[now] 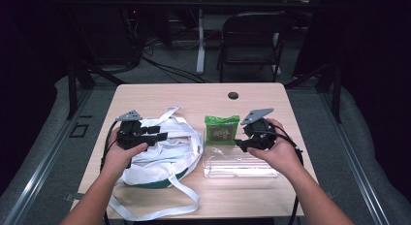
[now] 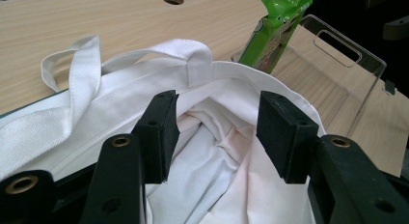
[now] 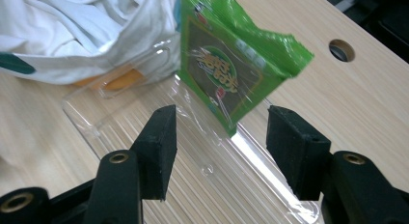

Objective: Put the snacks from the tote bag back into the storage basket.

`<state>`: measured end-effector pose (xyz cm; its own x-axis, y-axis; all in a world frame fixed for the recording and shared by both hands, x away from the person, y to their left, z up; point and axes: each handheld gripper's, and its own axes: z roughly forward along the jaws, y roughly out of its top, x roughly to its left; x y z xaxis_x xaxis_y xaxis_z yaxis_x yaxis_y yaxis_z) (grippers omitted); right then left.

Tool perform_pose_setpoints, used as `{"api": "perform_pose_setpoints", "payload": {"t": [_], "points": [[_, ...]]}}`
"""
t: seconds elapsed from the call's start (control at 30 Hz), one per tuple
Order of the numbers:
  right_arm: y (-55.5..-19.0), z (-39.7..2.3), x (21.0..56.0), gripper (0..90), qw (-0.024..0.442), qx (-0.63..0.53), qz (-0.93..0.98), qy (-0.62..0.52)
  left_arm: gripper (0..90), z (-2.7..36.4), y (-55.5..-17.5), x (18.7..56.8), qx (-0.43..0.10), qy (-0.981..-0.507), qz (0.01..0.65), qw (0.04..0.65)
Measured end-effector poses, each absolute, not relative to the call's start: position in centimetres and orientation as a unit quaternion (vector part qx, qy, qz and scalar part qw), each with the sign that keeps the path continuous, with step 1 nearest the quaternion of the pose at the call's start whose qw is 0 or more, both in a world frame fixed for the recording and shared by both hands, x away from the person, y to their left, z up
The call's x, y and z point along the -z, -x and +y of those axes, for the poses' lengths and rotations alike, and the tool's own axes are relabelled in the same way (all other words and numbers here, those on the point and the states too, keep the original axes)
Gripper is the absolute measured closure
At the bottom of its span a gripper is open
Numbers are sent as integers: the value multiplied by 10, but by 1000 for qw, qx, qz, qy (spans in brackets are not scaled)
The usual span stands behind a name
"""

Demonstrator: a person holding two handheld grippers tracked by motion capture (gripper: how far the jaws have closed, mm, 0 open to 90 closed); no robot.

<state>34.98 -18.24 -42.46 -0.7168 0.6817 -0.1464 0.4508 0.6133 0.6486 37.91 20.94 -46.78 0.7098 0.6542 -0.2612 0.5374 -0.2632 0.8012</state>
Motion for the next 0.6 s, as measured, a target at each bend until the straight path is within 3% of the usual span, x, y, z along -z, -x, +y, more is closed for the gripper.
{"api": "perform_pose_setpoints", "payload": {"t": [0.27, 0.6], "points": [[-338, -193, 448, 455, 219, -298, 864, -342, 489, 213, -375, 477, -63, -789, 385, 475], [-322, -206, 478, 453, 225, -322, 841, -372, 462, 216, -367, 486, -109, -798, 387, 449]]}}
